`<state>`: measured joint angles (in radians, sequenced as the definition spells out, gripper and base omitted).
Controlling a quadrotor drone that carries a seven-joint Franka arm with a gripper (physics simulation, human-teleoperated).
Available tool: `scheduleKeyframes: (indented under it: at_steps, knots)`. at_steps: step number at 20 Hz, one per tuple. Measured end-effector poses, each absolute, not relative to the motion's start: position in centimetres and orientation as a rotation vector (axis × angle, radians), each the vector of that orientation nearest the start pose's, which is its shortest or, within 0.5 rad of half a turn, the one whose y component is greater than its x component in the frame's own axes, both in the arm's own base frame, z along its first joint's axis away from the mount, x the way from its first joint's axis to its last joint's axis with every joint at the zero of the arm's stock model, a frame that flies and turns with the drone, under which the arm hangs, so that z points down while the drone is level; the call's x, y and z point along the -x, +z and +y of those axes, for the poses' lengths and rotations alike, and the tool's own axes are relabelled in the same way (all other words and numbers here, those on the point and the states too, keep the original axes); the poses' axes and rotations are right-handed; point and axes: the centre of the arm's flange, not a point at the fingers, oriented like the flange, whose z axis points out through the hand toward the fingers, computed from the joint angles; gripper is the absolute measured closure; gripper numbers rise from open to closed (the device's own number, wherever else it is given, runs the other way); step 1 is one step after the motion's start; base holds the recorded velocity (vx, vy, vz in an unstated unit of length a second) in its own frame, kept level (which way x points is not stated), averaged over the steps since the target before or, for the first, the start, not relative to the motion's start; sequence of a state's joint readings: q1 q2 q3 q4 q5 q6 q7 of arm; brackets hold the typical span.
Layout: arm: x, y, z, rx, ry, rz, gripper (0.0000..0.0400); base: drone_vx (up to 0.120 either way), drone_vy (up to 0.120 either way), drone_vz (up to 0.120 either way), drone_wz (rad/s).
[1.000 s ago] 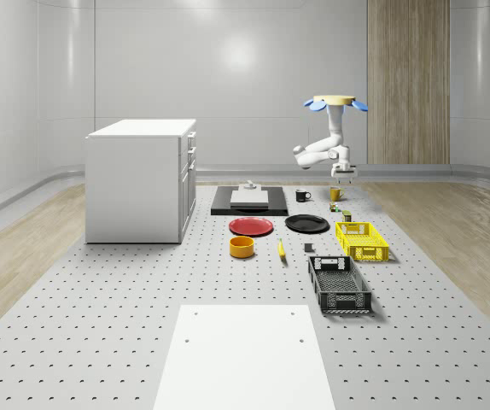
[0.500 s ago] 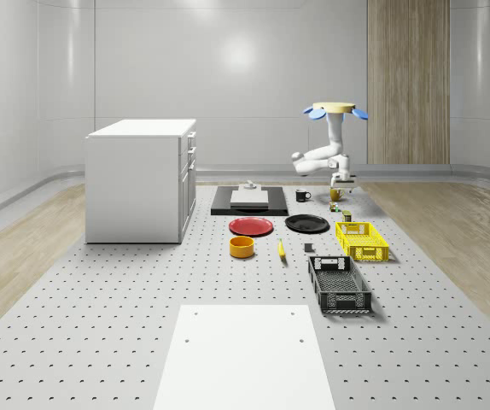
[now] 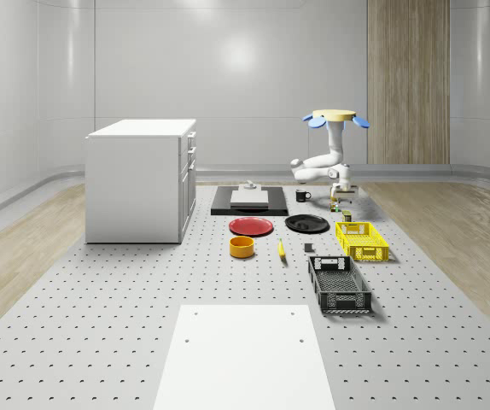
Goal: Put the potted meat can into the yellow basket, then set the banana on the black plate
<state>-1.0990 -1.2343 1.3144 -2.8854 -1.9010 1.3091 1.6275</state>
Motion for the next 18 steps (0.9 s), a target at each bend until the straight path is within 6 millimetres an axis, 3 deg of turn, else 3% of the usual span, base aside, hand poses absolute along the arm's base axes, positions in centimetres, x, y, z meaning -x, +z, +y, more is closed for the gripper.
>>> scheduleKeyframes:
  at_steps: [10, 12, 18]
  knots:
    - [-30.68, 49.07, -0.01, -0.001, 0.785, -0.002, 0.0, 0.12, 0.0, -0.012, 0.0]
    - [-30.68, 49.07, -0.01, -0.001, 0.785, -0.002, 0.0, 0.12, 0.0, -0.1, 0.0]
    - [-30.68, 49.25, -0.01, -0.001, 0.785, -0.002, 0.0, 0.0, 0.0, -0.02, 0.0]
